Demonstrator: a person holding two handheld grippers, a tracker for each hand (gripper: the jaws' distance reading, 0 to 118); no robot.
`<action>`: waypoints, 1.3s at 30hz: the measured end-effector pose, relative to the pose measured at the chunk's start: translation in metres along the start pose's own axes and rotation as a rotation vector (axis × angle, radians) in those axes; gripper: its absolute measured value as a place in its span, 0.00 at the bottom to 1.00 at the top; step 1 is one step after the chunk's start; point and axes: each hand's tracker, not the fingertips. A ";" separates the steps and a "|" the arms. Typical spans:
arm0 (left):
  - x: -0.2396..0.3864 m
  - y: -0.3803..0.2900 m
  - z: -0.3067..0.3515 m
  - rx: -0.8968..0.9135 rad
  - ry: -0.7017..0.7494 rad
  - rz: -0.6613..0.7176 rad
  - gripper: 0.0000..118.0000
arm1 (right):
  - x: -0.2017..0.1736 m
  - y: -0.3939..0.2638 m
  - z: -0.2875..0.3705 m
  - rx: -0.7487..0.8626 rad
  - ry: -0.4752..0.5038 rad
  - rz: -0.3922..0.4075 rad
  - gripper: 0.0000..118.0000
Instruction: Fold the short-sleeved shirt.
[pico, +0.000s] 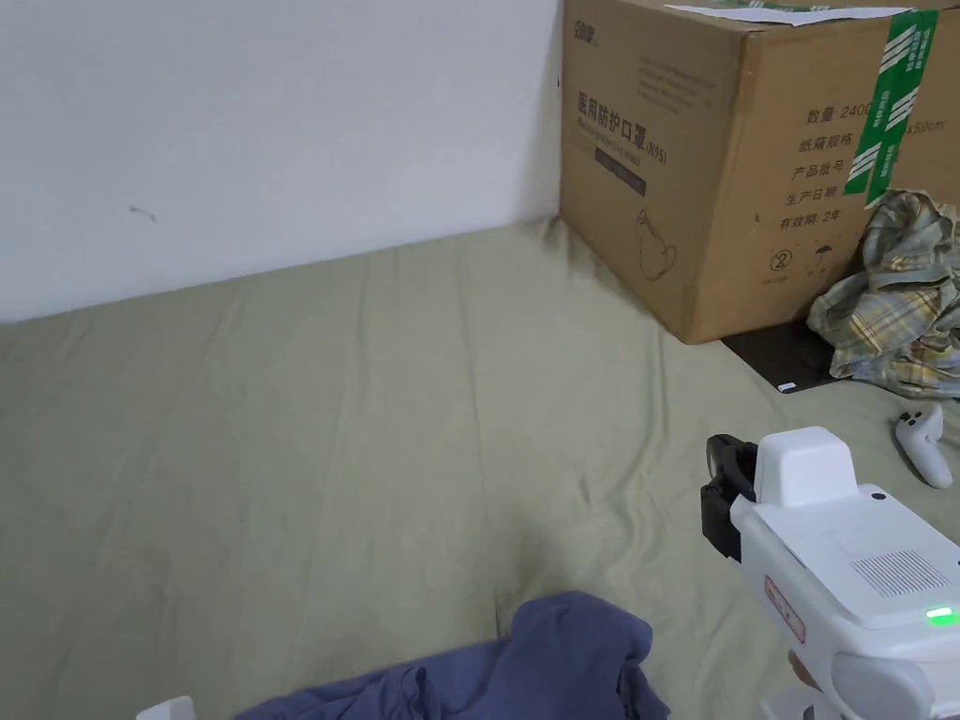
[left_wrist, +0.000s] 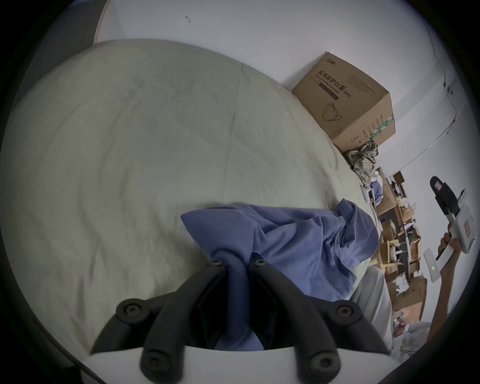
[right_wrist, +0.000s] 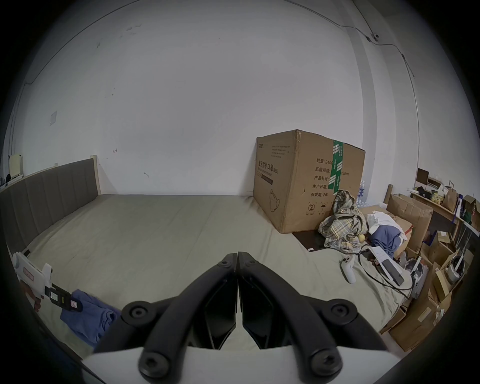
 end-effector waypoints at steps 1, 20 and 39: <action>0.004 0.000 0.006 0.013 0.015 -0.003 0.08 | 0.000 0.001 0.001 0.001 0.001 0.001 0.00; 0.008 0.017 0.155 0.139 0.135 0.116 0.07 | -0.002 0.015 0.014 0.059 0.050 -0.009 0.00; 0.185 0.024 -0.067 -0.125 0.136 -0.092 0.07 | 0.018 0.006 0.016 0.045 0.024 -0.002 0.00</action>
